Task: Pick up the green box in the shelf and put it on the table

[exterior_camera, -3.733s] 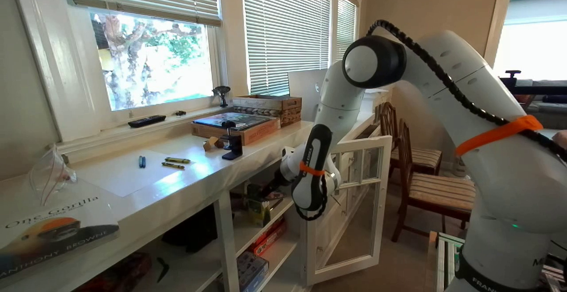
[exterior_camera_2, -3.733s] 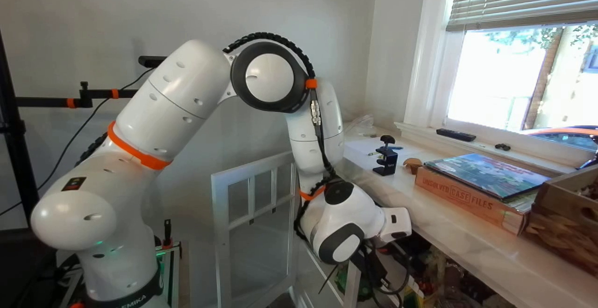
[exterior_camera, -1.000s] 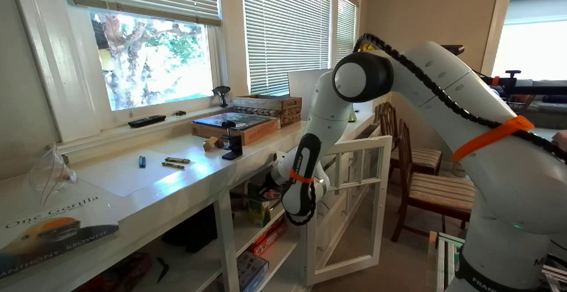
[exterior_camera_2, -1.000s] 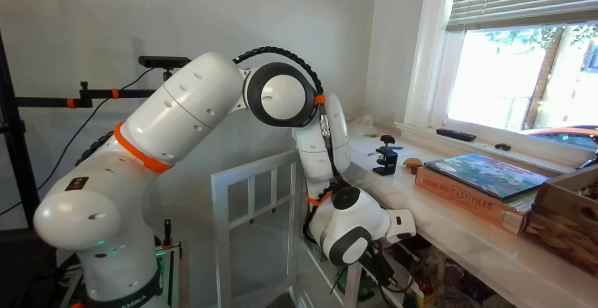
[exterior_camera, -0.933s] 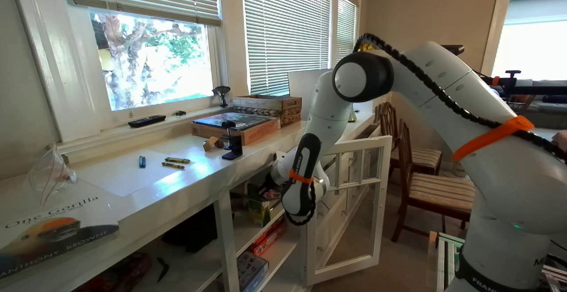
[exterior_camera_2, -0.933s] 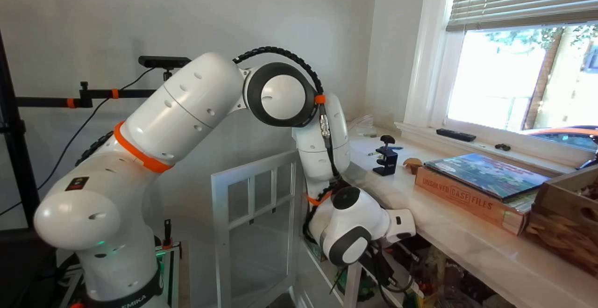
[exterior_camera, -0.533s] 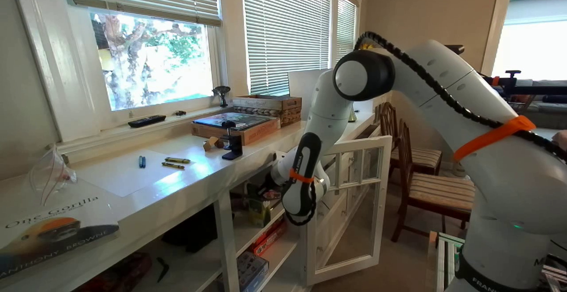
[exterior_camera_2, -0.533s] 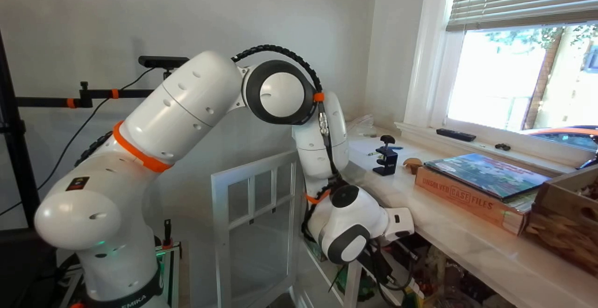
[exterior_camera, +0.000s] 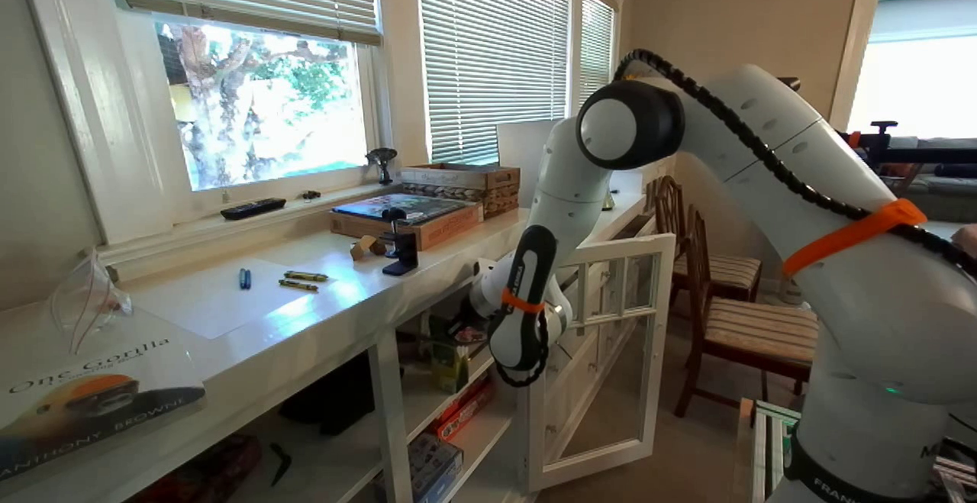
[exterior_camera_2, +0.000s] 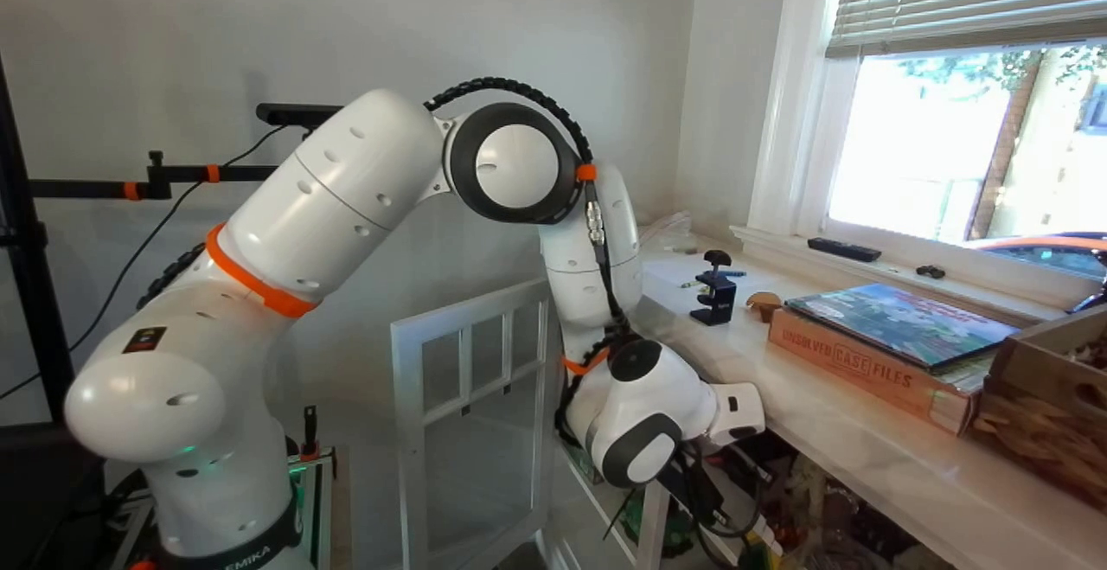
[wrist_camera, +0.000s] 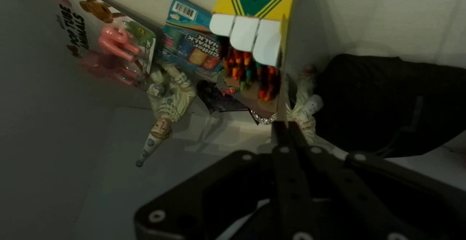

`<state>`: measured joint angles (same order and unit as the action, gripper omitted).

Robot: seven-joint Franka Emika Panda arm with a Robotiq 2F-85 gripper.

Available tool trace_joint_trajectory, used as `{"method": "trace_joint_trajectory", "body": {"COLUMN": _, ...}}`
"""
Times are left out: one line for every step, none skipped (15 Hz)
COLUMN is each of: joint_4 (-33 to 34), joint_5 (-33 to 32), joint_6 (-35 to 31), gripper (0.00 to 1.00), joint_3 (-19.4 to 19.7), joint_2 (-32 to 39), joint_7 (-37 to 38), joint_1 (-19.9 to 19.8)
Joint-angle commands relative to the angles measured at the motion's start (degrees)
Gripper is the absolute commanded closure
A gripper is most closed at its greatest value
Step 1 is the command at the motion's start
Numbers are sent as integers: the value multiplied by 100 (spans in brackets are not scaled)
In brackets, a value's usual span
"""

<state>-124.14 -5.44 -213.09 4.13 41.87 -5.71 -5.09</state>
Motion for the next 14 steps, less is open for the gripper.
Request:
{"method": "trace_joint_trajectory", "body": {"joint_4": -314, "joint_5": 217, "joint_6": 182, "gripper": 100, "joint_3": 137, "joint_2": -301, "joint_7": -42, "joint_1": 183}}
{"method": "trace_joint_trajectory", "body": {"joint_4": -347, "joint_5": 244, "joint_6": 172, "gripper": 100, "joint_3": 155, "joint_2": -326, "joint_7": -47, "joint_1": 205}}
{"method": "trace_joint_trajectory", "body": {"joint_4": -383, "joint_5": 258, "joint_6": 175, "gripper": 100, "joint_3": 171, "joint_2": -361, "joint_7": -49, "joint_1": 221}}
{"method": "trace_joint_trajectory", "body": {"joint_4": -406, "joint_5": 299, "joint_6": 175, "gripper": 100, "joint_3": 200, "joint_2": -381, "joint_7": -62, "joint_1": 259}}
{"method": "trace_joint_trajectory", "body": {"joint_4": -442, "joint_5": 309, "joint_6": 184, "gripper": 100, "joint_3": 208, "joint_2": -416, "joint_7": -63, "joint_1": 267}}
{"method": "trace_joint_trajectory", "body": {"joint_4": -475, "joint_5": 336, "joint_6": 197, "gripper": 100, "joint_3": 223, "joint_2": -445, "joint_7": -70, "joint_1": 289}}
{"method": "trace_joint_trajectory", "body": {"joint_4": -511, "joint_5": 369, "joint_6": 213, "gripper": 100, "joint_3": 247, "joint_2": -477, "joint_7": -85, "joint_1": 323}}
{"method": "trace_joint_trajectory", "body": {"joint_4": -531, "joint_5": 390, "joint_6": 230, "gripper": 100, "joint_3": 266, "joint_2": -495, "joint_7": -94, "joint_1": 346}}
{"method": "trace_joint_trajectory", "body": {"joint_4": -552, "joint_5": 414, "joint_6": 271, "gripper": 100, "joint_3": 287, "joint_2": -521, "joint_7": -100, "joint_1": 372}}
{"method": "trace_joint_trajectory", "body": {"joint_4": -576, "joint_5": 449, "joint_6": 303, "gripper": 100, "joint_3": 315, "joint_2": -546, "joint_7": -113, "joint_1": 408}}
{"method": "trace_joint_trajectory", "body": {"joint_4": -597, "joint_5": 482, "joint_6": 343, "gripper": 100, "joint_3": 348, "joint_2": -579, "joint_7": -128, "joint_1": 446}}
{"method": "trace_joint_trajectory", "body": {"joint_4": -614, "joint_5": 512, "joint_6": 368, "gripper": 100, "joint_3": 377, "joint_2": -604, "joint_7": -140, "joint_1": 482}}
{"method": "trace_joint_trajectory", "body": {"joint_4": -631, "joint_5": 542, "joint_6": 408, "gripper": 100, "joint_3": 402, "joint_2": -636, "joint_7": -149, "joint_1": 517}}
{"method": "trace_joint_trajectory", "body": {"joint_4": -646, "joint_5": 565, "joint_6": 427, "gripper": 100, "joint_3": 433, "joint_2": -662, "joint_7": -164, "joint_1": 550}}
